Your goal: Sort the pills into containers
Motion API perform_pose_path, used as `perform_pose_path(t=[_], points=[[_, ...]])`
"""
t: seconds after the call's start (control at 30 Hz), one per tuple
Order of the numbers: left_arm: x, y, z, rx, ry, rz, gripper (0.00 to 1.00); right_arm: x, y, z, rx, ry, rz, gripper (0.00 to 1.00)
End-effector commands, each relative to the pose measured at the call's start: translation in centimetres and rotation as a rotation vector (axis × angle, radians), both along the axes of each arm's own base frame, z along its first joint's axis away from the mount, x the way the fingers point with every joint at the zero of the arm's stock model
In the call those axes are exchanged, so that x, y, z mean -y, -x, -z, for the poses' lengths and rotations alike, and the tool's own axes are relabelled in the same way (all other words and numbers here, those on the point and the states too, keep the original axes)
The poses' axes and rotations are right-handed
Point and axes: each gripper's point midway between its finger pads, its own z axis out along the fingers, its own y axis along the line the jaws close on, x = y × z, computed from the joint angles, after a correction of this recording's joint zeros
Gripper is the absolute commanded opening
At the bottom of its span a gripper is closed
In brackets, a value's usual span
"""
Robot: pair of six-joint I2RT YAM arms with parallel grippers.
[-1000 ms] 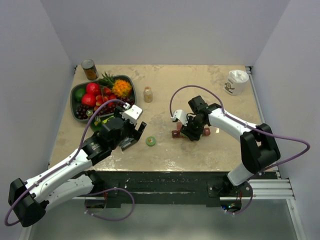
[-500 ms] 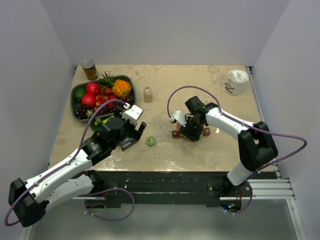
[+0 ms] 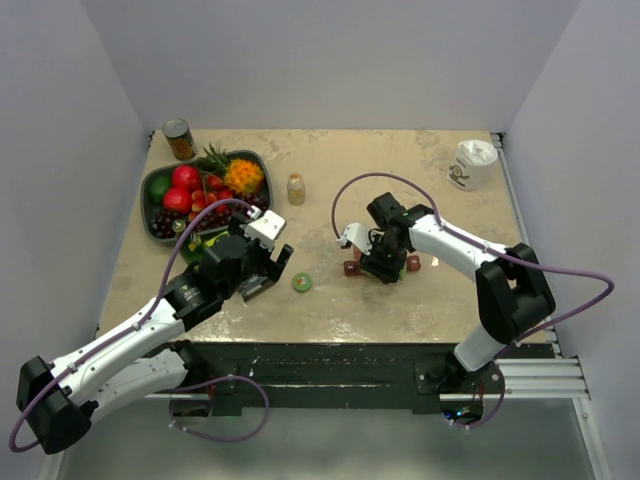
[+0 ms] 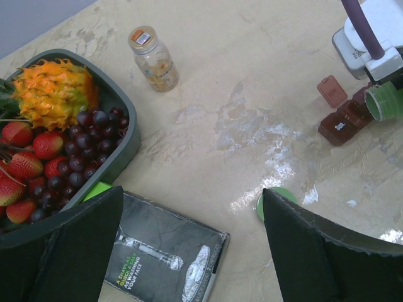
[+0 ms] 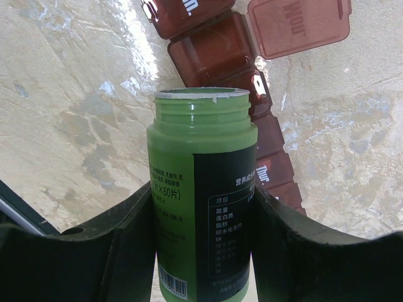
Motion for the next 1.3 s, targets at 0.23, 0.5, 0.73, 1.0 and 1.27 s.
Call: perform_pose_path(t=[0.23, 0.5, 0.73, 1.0, 1.27], points=[[0.17, -0.22, -0.70, 0.021, 0.004, 0.010, 0.96, -0.59, -1.14, -1.31, 0.030, 0.020, 0.014, 0.00], [0.24, -0.20, -0.69, 0.020, 0.001, 0.016, 0.96, -0.65, -1.08, -1.05, 0.020, 0.040, 0.010, 0.00], [0.28, -0.16, -0.53, 0.015, 0.000, 0.018, 0.96, -0.79, -1.10, -1.18, 0.017, 0.050, 0.005, 0.00], [0.33, -0.13, -0.52, 0.014, 0.001, 0.021, 0.96, -0.86, -1.10, -1.05, 0.015, 0.050, 0.008, 0.00], [0.34, -0.11, -0.49, 0.014, -0.001, 0.023, 0.96, -1.01, -0.85, -0.76, 0.007, 0.042, 0.003, 0.00]])
